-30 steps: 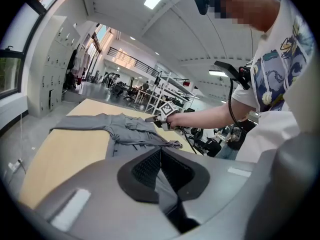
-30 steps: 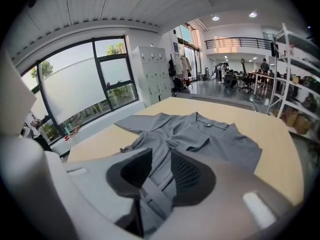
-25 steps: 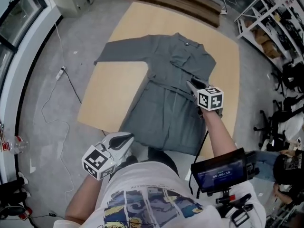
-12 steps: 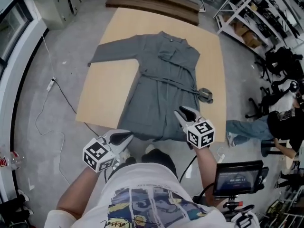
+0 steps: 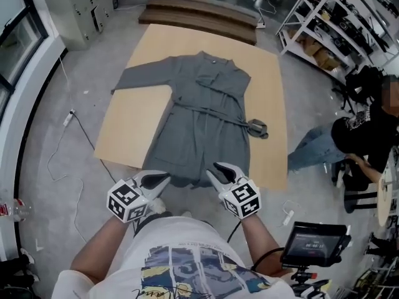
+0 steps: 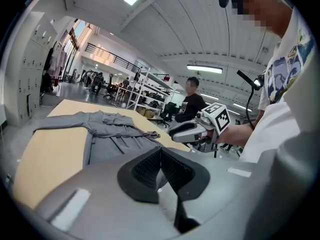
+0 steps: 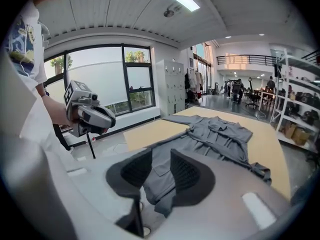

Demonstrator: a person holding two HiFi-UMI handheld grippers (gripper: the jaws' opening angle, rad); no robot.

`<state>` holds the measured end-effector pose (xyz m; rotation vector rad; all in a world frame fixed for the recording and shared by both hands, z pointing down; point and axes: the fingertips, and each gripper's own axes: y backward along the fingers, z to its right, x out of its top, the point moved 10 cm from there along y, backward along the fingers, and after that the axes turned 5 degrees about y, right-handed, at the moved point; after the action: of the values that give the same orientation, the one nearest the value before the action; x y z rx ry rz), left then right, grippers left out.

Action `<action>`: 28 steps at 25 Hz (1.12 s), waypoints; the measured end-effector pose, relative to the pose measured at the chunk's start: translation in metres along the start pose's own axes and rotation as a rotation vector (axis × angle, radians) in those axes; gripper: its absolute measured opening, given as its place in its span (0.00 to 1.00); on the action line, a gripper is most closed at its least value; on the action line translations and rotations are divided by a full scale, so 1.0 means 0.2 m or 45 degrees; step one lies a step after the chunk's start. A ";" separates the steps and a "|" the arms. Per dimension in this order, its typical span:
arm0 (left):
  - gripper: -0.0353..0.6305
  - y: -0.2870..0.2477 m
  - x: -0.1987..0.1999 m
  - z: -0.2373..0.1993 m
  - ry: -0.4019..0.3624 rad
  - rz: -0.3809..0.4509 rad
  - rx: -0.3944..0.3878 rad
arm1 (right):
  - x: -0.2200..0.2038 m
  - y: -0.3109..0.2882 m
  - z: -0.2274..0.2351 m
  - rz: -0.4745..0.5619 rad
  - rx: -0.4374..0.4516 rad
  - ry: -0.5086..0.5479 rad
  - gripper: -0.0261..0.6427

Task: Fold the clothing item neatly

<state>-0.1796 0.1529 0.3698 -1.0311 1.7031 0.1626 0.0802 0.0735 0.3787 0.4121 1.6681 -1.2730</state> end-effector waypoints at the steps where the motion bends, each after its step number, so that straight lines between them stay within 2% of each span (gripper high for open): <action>1: 0.07 -0.02 0.00 0.02 -0.007 -0.007 0.010 | -0.02 0.02 0.00 0.009 0.000 0.001 0.20; 6: 0.07 -0.05 -0.01 0.04 -0.032 -0.004 0.124 | -0.19 0.13 0.04 0.011 -0.004 -0.018 0.20; 13: 0.08 -0.04 0.03 -0.25 0.015 -0.006 0.261 | -0.27 0.17 0.09 -0.018 -0.044 -0.058 0.20; 17: 0.12 -0.07 0.11 -0.53 0.022 -0.004 0.320 | -0.22 0.12 0.16 -0.027 -0.095 -0.091 0.20; 28: 0.18 0.03 0.24 -1.49 0.204 0.028 0.571 | 0.13 -0.35 0.26 -0.095 -0.074 -0.098 0.20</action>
<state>-0.3992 -0.0404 0.4481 -0.7039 1.7864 -0.2854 0.0413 -0.0066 0.3969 0.2653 1.6643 -1.2754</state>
